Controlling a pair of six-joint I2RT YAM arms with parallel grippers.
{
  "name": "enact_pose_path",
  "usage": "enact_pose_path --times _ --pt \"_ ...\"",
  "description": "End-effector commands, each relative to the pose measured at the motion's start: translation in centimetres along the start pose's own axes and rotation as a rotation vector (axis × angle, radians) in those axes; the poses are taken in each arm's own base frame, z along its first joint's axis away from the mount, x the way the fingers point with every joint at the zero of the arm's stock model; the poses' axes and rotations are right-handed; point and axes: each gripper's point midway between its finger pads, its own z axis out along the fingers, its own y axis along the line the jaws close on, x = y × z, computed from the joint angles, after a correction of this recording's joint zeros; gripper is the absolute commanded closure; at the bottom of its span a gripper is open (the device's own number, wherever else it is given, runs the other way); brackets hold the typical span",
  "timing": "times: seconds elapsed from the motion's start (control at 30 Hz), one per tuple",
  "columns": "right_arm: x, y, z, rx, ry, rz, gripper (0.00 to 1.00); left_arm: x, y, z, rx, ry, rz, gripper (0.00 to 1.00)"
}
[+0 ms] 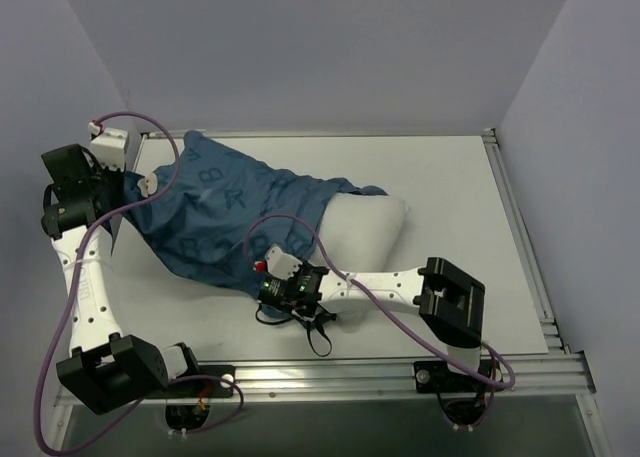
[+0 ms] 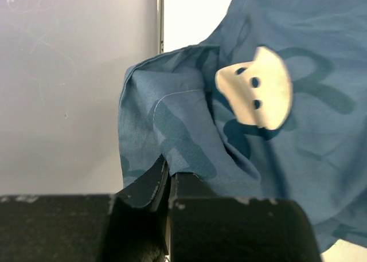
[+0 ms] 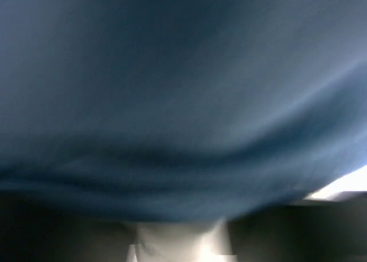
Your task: Remove the pillowcase from the pillow
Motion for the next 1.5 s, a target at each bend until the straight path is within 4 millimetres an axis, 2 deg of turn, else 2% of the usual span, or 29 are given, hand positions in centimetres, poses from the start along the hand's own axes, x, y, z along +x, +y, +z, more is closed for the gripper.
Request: enact_pose_path --times 0.0,0.07,0.1,0.17,0.2,0.23,0.3,0.33,0.37,0.4,0.43,0.5,0.53,0.6,0.63,0.67,0.73,0.77,0.87,0.93,1.0,1.03,1.13,1.27,1.3,1.33,1.37,1.4,1.47 --pt "3.0 1.3 2.8 -0.058 0.109 0.051 1.0 -3.3 2.1 -1.2 -0.065 -0.099 -0.018 0.98" --pt "3.0 0.8 3.4 -0.052 0.106 0.095 1.0 -3.2 2.1 -1.2 -0.062 -0.097 -0.021 0.98" --pt "3.4 -0.3 3.9 -0.041 0.113 0.137 1.0 -3.2 2.1 -1.2 -0.06 -0.099 -0.021 0.98" --pt "2.5 -1.0 4.3 -0.07 0.078 0.238 1.0 -3.1 2.1 -1.2 -0.06 -0.097 -0.023 0.98" --pt "3.1 -1.6 4.6 -0.079 0.079 0.279 1.0 -3.0 2.2 -1.3 -0.062 -0.096 -0.024 0.98" --pt "1.7 -3.5 4.4 -0.106 0.026 0.392 1.0 -3.0 2.4 -1.3 -0.068 -0.094 -0.024 0.98" --pt "1.5 -6.1 3.7 -0.133 -0.028 0.509 1.0 -2.8 3.1 -1.3 -0.088 -0.089 -0.033 0.98" --pt "1.6 -8.7 4.7 -0.116 -0.043 0.608 1.0 -3.1 3.7 -1.6 -0.103 -0.095 -0.038 0.98" --pt "1.7 -9.7 4.9 -0.153 -0.052 0.662 1.0 -3.0 4.5 -1.8 -0.124 -0.096 -0.05 0.98" --pt "1.7 -11.9 4.3 -0.153 -0.094 0.738 1.0 -3.1 5.1 -2.0 -0.135 -0.1 -0.061 0.98" --pt "3.7 -14.7 5.7 -0.11 -0.077 0.832 1.0 -3.2 5.5 -2.1 -0.141 -0.105 -0.069 0.98" --pt "4.5 -17.5 5.3 -0.133 -0.124 0.945 1.0 -3.2 7.0 -2.6 -0.173 -0.105 -0.092 0.98" --pt "6.7 -20.0 6.2 -0.088 -0.111 1.029 1.0 -3.2 7.3 -2.7 -0.178 -0.108 -0.095 0.98" --pt "7.8 -21.8 5.9 -0.108 -0.137 1.096 1.0 -3.0 8.6 -3.0 -0.206 -0.104 -0.109 0.98" --pt "8.9 -22.3 6.1 -0.1 -0.128 1.105 1.0 -2.9 8.8 -3.0 -0.21 -0.1 -0.111 0.98" --pt "10.5 -23.8 6.4 -0.076 -0.115 1.145 1.0 -2.6 9.4 -3.0 -0.223 -0.095 -0.116 0.98" --pt "11.8 -24.4 6.4 -0.091 -0.104 1.169 1.0 -2.5 9.8 -3.1 -0.231 -0.09 -0.117 0.98" --pt "13.7 -25.6 6.7 -0.057 -0.088 1.205 1.0 -2.2 10.2 -3.0 -0.246 -0.079 -0.113 0.98" --pt "15.7 -27.5 6.1 0.006 -0.096 1.255 1.0 -1.5 11.4 -2.6 -0.297 -0.05 -0.11 0.98" --pt "16.6 -29.6 5.5 0.069 -0.128 1.304 1.0 -1.1 13.7 -3.1 -0.369 -0.034 -0.136 0.98" --pt "17.4 -31.1 5.4 0.102 -0.143 1.348 1.0 -0.6 15.2 -2.9 -0.387 -0.018 -0.185 0.98" --pt "17.4 -31.4 5.4 0.107 -0.14 1.349 1.0 -1.2 16.5 -3.9 -0.41 -0.041 -0.199 0.98" --pt "17.1 -32.8 4.8 0.134 -0.16 1.351 1.0 -1.7 16.9 -4.3 -0.39 -0.053 -0.199 0.98" --pt "16.7 -36.2 2.5 0.236 -0.202 1.337 1.0 -2.1 16.9 -4.8 -0.394 -0.065 -0.192 0.98" --pt "16.7 -36.8 1.8 0.256 -0.203 1.325 1.0 -2.2 16.9 -4.8 -0.396 -0.069 -0.191 0.98" --pt "16.1 -38.2 0.8 0.284 -0.235 1.315 1.0 -2.2 16.9 -4.8 -0.396 -0.071 -0.19 0.98" --pt "16.2 -38.9 0.1 0.303 -0.247 1.313 1.0 -2.0 17.0 -4.6 -0.398 -0.061 -0.198 0.98" --pt "17.1 -39.9 -0.8 0.376 -0.226 1.313 1.0 -1.9 17.1 -4.4 -0.398 -0.055 -0.201 0.98" --pt "16.9 -42.1 -2.9 0.445 -0.251 1.291 1.0 -1.5 17.0 -4.1 -0.39 -0.042 -0.206 0.98"
